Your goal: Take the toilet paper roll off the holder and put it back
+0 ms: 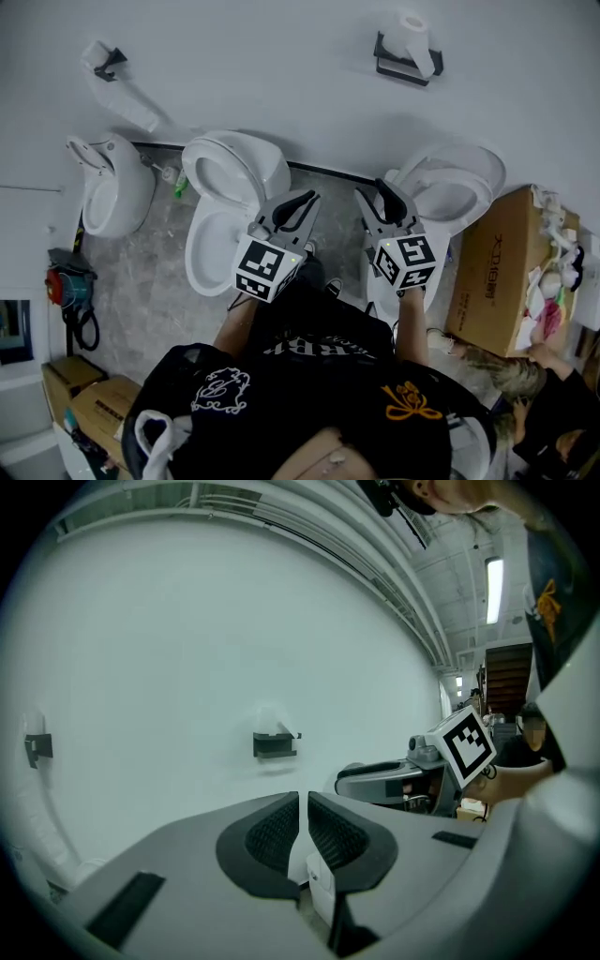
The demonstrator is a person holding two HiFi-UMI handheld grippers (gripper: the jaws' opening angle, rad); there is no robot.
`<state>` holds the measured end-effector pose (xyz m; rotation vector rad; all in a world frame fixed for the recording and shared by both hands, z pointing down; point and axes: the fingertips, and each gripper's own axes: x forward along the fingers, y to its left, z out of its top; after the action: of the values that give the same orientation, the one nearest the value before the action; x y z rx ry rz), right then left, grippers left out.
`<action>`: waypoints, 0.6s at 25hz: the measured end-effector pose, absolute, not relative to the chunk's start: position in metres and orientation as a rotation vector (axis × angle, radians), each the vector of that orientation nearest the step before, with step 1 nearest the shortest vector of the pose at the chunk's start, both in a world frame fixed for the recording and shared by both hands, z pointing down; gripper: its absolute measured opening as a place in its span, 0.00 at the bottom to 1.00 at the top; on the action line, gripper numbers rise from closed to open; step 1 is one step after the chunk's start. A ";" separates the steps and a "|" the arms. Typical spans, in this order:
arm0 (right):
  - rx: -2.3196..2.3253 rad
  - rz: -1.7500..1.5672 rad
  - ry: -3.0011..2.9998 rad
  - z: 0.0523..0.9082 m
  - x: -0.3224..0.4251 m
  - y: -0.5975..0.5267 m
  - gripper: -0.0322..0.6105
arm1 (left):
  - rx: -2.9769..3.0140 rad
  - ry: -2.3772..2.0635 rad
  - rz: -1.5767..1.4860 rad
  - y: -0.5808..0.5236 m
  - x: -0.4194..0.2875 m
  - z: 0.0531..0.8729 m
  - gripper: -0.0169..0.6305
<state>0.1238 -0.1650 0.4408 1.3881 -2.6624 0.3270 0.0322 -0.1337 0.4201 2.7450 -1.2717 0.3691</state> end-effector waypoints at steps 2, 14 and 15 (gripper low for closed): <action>1.384 0.349 -2.670 0.444 0.117 -0.159 0.33 | 2.731 -1.284 0.381 -0.127 0.026 0.421 0.08; 1.365 0.413 -2.706 0.450 0.087 -0.136 0.21 | 2.720 -1.296 0.389 -0.103 0.007 0.426 0.08; 1.356 0.415 -2.705 0.451 0.081 -0.133 0.21 | 2.715 -1.303 0.388 -0.100 0.001 0.426 0.08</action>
<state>0.0811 -0.1327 0.4510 1.3561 -2.7053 0.4151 0.0015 -0.1000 0.4261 2.7146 -1.3028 0.3883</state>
